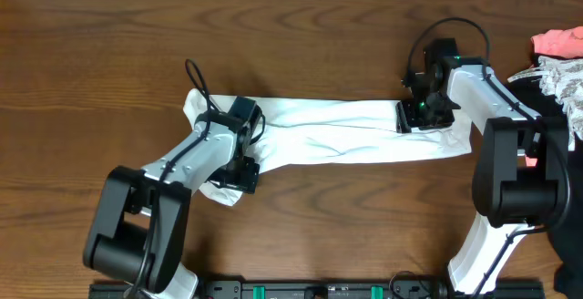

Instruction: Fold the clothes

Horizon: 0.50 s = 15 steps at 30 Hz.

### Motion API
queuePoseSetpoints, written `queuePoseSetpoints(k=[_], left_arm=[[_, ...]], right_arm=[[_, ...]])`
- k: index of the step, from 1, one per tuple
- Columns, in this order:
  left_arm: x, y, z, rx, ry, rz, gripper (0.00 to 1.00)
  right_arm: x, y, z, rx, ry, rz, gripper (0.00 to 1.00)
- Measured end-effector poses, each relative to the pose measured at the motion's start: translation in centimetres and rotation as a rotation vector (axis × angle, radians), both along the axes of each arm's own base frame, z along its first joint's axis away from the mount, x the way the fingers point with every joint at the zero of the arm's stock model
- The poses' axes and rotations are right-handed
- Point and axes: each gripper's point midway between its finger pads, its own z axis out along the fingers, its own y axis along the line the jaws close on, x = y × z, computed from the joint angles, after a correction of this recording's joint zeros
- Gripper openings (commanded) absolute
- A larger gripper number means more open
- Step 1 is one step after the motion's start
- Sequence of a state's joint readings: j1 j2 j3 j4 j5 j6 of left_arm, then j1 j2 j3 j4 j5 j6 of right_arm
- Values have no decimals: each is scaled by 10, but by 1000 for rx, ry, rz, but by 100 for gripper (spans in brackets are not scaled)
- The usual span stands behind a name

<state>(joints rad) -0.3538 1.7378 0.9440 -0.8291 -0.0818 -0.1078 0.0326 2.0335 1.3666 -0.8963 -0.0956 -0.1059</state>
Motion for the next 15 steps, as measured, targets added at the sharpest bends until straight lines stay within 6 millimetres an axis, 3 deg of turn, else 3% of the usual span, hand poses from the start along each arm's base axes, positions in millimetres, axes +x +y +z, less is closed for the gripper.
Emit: queuePoseSetpoints(k=[8,15], left_arm=[[-4,-1,0,-4,14,0,79],[-28,11,2,51,120,13,79]], right_arm=[[0,0,0,0,0,0,64],[0,0,0,0,0,0,64]])
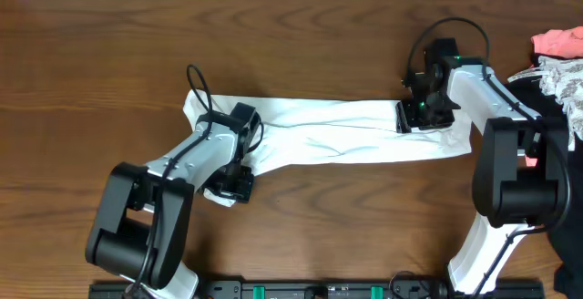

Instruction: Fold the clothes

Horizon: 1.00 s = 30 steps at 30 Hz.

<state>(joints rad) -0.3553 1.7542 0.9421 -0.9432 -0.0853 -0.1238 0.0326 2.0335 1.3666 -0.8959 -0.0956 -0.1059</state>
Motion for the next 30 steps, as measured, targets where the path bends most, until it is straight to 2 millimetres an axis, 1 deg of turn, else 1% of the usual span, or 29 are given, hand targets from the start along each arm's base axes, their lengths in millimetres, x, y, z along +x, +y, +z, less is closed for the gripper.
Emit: queuePoseSetpoints(k=[4,5,6,7,9,10,12,13,15,20,24,27,30], left_arm=[[0,-2,-1,-11,-2,9,79],[2,-3,-1,-17,-8,10,76],[3,-5,-2,-24,-14,10,68],[5,-6,-2,-31,-21,10,53],[9,-9,-3,-43,-36,7,29],[11,-10,-4,-48,-45,6,23],[11,-10,-4,-50,-45,1,13],[11,-10,-4,-50,-45,0,10],[12,-10,-4,-52,-44,-8,7],[10,-9,-3,-50,-36,-12,7],[6,-6,7,-26,-1,-19,8],[13,-3,19,-1,-6,-25,10],[26,-4,29,7,-43,-34,17]], right_arm=[[0,0,0,0,0,0,64],[0,0,0,0,0,0,64],[0,0,0,0,0,0,64],[0,0,0,0,0,0,64],[0,0,0,0,1,0,64],[0,0,0,-1,1,0,64],[0,0,0,-2,0,0,64],[0,0,0,-3,0,0,64],[0,0,0,-3,0,0,64],[0,-1,0,-3,0,0,64],[0,-1,0,-3,0,0,64],[0,-1,0,-4,0,0,64],[0,-1,0,-5,0,0,64]])
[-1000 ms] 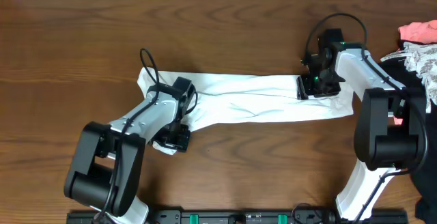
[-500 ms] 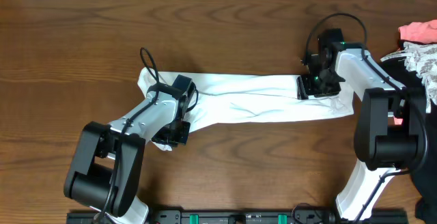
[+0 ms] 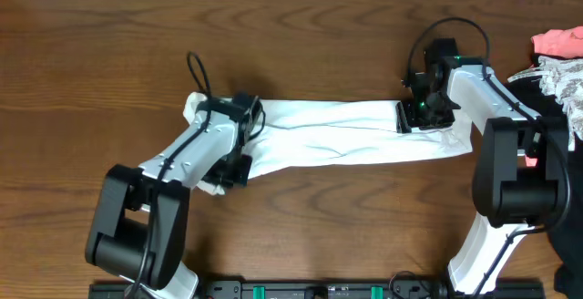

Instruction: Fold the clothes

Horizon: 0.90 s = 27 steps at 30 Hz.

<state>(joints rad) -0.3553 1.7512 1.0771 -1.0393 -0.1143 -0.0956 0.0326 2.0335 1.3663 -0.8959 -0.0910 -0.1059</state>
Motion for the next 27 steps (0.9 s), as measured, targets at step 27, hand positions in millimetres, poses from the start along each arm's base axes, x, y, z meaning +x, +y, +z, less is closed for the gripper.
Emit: queuePoseSetpoints(k=[27], left_arm=[[4,-20,0,-112,4,-27,30]], right_arm=[[0,0,0,-2,0,0,64]])
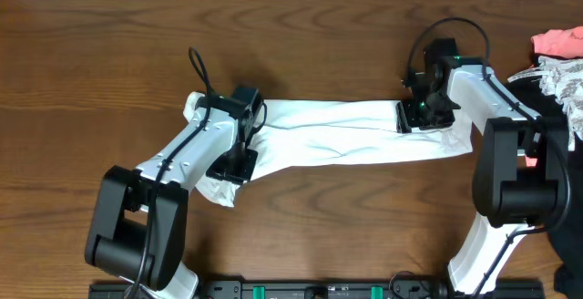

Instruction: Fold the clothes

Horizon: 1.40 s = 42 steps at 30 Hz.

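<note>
A long white garment (346, 135) lies stretched left to right across the brown table (301, 35). My left gripper (237, 164) points down at its left end, over bunched cloth near the lower left corner (215, 190). The wrist hides its fingers, so open or shut is not visible. My right gripper (404, 117) rests on the garment's right part, fingers pointing left, and looks shut on a fold of the cloth. The right end (455, 144) spreads out past it.
A pink cloth (557, 40) and a white lacy cloth (557, 85) are piled at the table's right edge, behind the right arm. Both arm bases stand along the near edge.
My left gripper has shifted slightly up and to the right over the garment's left end, and the cloth's lower left corner shows a bit more. The right gripper has not moved.
My left gripper stood at the garment's lower left edge, then slightly lower and further left on the corner, then back up over the cloth, where it remains. The right gripper stayed on the right part throughout, and the garment stayed stretched out.
</note>
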### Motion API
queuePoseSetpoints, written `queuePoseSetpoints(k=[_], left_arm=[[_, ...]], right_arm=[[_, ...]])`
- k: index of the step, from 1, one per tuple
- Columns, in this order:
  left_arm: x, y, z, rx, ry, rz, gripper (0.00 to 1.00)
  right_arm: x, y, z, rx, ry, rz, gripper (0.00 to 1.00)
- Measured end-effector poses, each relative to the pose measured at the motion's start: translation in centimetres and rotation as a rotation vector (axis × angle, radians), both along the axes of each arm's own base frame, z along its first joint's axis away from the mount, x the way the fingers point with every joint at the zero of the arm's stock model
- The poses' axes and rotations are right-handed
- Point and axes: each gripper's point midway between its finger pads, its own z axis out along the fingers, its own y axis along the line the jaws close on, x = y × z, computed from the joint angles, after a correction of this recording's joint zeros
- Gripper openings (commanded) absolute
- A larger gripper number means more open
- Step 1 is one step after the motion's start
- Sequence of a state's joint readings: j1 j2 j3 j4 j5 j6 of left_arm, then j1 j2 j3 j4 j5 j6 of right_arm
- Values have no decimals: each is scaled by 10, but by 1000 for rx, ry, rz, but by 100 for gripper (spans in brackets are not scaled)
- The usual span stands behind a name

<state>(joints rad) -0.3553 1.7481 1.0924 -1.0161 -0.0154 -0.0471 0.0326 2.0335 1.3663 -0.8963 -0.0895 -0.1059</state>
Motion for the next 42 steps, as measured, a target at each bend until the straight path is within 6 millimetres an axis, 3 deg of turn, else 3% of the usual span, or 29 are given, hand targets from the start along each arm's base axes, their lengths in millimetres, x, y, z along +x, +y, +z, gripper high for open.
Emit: queuePoseSetpoints(k=[26,34,42], left_arm=[[-26,3,-29,-23,48,8,30],[-26,3,-29,-23,47,9,6],[-26,3,-28,-23,50,6,6]], right_arm=[[0,0,0,0,0,0,64],[0,0,0,0,0,0,64],[0,0,0,-1,0,0,64]])
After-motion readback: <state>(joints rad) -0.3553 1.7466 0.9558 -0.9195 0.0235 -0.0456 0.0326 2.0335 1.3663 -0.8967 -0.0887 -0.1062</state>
